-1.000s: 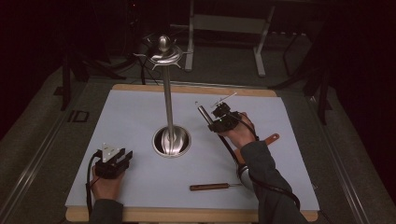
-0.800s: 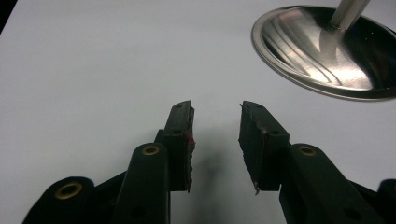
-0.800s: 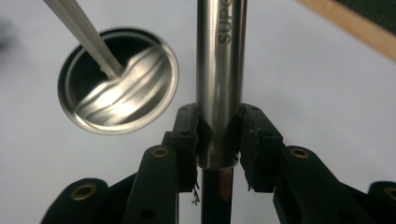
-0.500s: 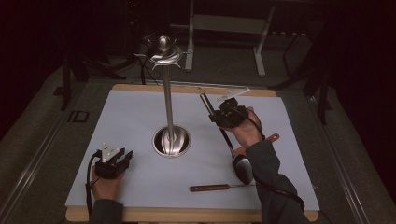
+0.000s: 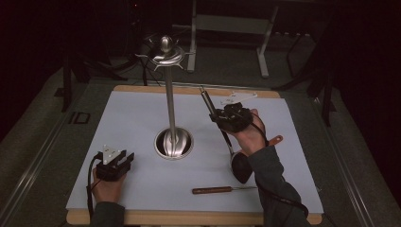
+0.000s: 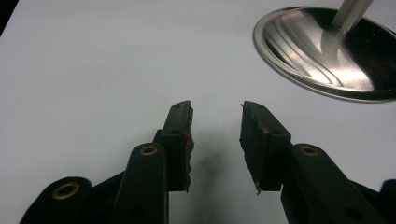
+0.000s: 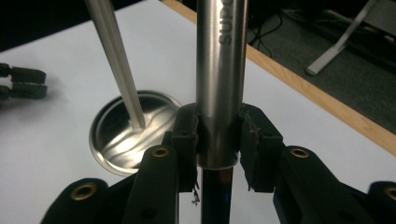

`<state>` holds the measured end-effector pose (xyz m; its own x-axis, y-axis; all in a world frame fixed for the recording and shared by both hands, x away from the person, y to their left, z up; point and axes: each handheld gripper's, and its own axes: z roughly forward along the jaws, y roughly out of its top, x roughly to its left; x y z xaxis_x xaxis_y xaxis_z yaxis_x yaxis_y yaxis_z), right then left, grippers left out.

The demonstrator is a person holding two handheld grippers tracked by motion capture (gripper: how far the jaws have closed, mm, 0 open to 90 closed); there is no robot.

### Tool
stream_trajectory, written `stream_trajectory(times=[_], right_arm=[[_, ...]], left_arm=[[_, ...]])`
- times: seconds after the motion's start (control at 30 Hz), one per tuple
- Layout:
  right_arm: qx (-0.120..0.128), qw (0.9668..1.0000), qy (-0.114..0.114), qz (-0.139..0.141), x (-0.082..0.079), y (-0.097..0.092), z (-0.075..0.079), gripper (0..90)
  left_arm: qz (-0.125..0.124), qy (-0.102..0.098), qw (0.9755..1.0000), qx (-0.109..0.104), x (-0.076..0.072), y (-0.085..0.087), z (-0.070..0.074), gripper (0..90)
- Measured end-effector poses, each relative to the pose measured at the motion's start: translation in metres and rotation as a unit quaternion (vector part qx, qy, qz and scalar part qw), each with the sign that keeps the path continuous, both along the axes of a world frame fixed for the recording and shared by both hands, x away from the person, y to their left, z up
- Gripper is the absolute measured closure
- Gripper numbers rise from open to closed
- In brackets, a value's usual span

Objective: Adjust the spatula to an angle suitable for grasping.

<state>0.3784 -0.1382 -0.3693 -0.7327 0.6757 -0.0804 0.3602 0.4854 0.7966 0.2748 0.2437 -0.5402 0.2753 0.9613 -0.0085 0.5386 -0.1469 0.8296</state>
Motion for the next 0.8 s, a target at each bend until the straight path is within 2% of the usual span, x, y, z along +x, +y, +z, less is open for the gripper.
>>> stream_trajectory(times=[0.27,0.6,0.8], right_arm=[[0.019,0.9996,-0.021,0.008,-0.008,0.0,0.004,69.5],[0.032,0.9989,-0.031,0.014,-0.012,-0.003,0.006,69.5],[0.044,0.9983,-0.035,0.011,-0.012,-0.006,0.006,69.5]], left_arm=[[0.0,-0.001,1.0,0.0,0.0,0.0,0.0,63.6],[0.003,0.001,1.0,-0.004,0.0,0.001,0.0,63.3],[0.001,-0.006,1.0,-0.004,-0.001,0.001,0.0,63.0]])
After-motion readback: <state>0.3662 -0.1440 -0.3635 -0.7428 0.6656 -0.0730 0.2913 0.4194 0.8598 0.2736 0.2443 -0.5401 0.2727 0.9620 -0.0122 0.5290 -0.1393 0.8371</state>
